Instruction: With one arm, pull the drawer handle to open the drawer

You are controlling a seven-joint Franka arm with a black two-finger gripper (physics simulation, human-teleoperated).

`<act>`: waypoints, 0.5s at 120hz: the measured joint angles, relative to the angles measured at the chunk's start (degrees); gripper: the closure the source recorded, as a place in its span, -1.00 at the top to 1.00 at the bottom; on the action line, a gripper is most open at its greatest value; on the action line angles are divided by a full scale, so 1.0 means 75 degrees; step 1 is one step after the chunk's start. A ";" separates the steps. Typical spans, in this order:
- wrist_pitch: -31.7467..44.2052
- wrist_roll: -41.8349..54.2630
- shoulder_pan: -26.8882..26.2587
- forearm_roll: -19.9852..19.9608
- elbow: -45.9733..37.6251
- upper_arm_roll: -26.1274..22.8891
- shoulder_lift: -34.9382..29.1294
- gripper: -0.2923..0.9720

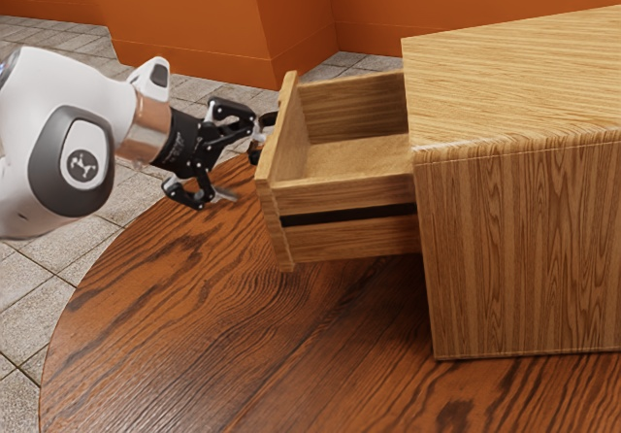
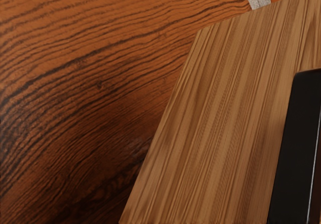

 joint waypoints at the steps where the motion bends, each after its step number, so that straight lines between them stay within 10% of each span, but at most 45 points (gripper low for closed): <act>1: 0.0000 0.0000 0.0001 0.0000 -0.0004 0.0001 -0.0002 0.53; 41: -0.0029 0.0007 0.0037 0.0381 -0.0117 0.0176 -0.0488 0.53; 60: -0.1317 0.0561 -0.0156 0.3116 0.0731 -0.0372 -0.2139 0.53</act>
